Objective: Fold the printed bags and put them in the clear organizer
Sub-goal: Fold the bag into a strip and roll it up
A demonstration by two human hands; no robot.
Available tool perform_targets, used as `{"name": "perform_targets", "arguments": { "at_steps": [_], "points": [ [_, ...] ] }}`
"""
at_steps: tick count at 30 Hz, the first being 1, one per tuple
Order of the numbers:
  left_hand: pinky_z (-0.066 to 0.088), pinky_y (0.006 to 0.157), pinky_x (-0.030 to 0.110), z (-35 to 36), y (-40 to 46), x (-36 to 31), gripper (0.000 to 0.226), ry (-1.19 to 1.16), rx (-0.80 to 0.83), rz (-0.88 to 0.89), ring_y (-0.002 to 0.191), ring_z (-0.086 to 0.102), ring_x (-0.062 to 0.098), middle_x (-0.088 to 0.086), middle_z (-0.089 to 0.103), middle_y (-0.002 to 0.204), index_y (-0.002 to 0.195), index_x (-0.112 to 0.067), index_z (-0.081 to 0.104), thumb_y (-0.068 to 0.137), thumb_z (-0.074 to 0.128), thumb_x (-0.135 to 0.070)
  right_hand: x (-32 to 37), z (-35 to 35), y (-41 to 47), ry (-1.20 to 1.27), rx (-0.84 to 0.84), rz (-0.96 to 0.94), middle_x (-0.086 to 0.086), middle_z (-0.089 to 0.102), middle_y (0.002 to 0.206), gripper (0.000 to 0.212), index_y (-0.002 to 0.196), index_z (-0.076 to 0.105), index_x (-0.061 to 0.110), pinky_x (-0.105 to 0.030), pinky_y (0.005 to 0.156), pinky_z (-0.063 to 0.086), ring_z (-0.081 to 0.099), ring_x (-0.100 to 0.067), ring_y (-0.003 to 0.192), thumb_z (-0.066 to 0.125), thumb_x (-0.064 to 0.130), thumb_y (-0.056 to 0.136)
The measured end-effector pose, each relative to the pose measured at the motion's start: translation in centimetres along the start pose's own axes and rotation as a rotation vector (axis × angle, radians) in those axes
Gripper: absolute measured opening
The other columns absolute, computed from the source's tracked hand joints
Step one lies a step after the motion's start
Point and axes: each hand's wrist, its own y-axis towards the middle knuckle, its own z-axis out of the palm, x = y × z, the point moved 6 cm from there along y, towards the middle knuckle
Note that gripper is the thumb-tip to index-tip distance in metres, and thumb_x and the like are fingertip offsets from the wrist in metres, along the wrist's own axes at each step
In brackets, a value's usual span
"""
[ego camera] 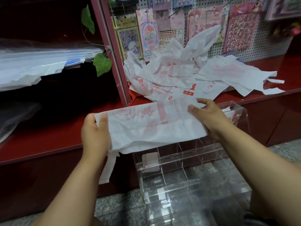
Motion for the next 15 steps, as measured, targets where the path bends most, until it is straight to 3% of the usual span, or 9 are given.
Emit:
{"name": "perform_targets", "arguments": {
  "at_steps": [2,3,5,6,8,10,12,14,15],
  "points": [
    [0.038,0.057,0.029,-0.1,0.4,1.2,0.027,0.015,-0.001,-0.078,0.064,0.048,0.018,0.002,0.052,0.074,0.082,-0.013,0.051,0.1,0.05,-0.033,-0.7,0.3,0.2,-0.043,0.114,0.014,-0.009,0.064,0.11,0.068,0.136,0.04,0.028,-0.03,0.083,0.055,0.068,-0.021,0.092,0.076,0.016,0.079],
    [0.04,0.058,0.029,-0.1,0.6,1.8,0.025,0.004,0.008,-0.129,0.067,0.05,0.02,0.006,0.054,0.078,0.088,-0.013,0.053,0.099,0.051,-0.036,-0.7,0.2,0.3,-0.093,0.121,-0.012,-0.01,0.067,0.105,0.07,0.136,0.039,0.028,-0.023,0.074,0.055,0.069,-0.016,0.083,0.076,0.013,0.079],
    [0.048,0.067,0.035,0.1,0.8,2.4,0.026,-0.077,0.041,-0.246,0.077,0.056,0.024,0.008,0.062,0.093,0.118,-0.025,0.055,0.096,0.058,-0.038,-0.3,-0.2,0.3,-0.176,0.069,-0.071,-0.008,0.065,0.089,0.056,0.126,0.045,0.027,-0.011,0.048,0.043,0.059,0.001,0.055,0.074,0.013,0.081],
    [0.05,0.072,0.037,0.4,0.6,2.3,0.04,-0.129,0.082,-0.289,0.08,0.059,0.022,0.005,0.062,0.096,0.132,-0.032,0.047,0.095,0.061,-0.035,-0.3,-0.5,0.4,-0.18,0.038,-0.093,-0.009,0.06,0.081,0.044,0.118,0.049,0.025,-0.01,0.041,0.035,0.049,0.003,0.043,0.073,0.013,0.083],
    [0.051,0.078,0.032,1.2,0.6,2.0,0.063,-0.221,0.195,-0.284,0.083,0.064,0.016,0.002,0.06,0.093,0.145,-0.038,0.032,0.094,0.064,-0.021,-0.3,-0.8,0.5,-0.137,0.004,-0.121,-0.005,0.054,0.068,0.025,0.101,0.054,0.02,-0.011,0.036,0.028,0.039,0.0,0.034,0.07,0.01,0.085],
    [0.051,0.067,0.026,1.4,0.4,1.4,0.06,-0.274,0.268,-0.248,0.074,0.065,0.012,0.008,0.063,0.085,0.137,-0.038,0.04,0.091,0.065,-0.009,-0.3,-0.9,0.7,-0.093,-0.008,-0.143,0.005,0.052,0.061,0.016,0.089,0.058,0.017,-0.009,0.038,0.029,0.042,0.001,0.036,0.069,0.006,0.086],
    [0.044,0.049,0.024,1.2,0.4,1.1,0.034,-0.261,0.27,-0.207,0.055,0.055,0.013,0.013,0.059,0.075,0.109,-0.031,0.057,0.09,0.065,-0.004,-0.1,-0.7,0.7,-0.085,-0.003,-0.167,0.008,0.056,0.068,0.014,0.085,0.063,0.015,-0.006,0.044,0.034,0.048,0.003,0.045,0.066,0.002,0.087],
    [0.038,0.052,0.025,0.8,0.7,1.4,0.021,-0.204,0.263,-0.19,0.055,0.046,0.015,0.012,0.055,0.075,0.086,-0.027,0.068,0.092,0.063,-0.007,0.2,-0.7,0.5,-0.07,0.008,-0.178,0.003,0.059,0.075,0.011,0.092,0.066,0.007,-0.004,0.047,0.038,0.053,0.005,0.047,0.062,-0.002,0.089],
    [0.037,0.055,0.026,0.8,0.6,1.4,0.02,-0.169,0.286,-0.192,0.056,0.044,0.014,0.01,0.055,0.078,0.085,-0.026,0.072,0.094,0.062,-0.011,0.3,-0.7,0.4,-0.068,0.01,-0.18,0.003,0.061,0.077,0.013,0.097,0.067,0.005,-0.004,0.049,0.039,0.055,0.007,0.048,0.06,-0.003,0.09]
  ]
}}
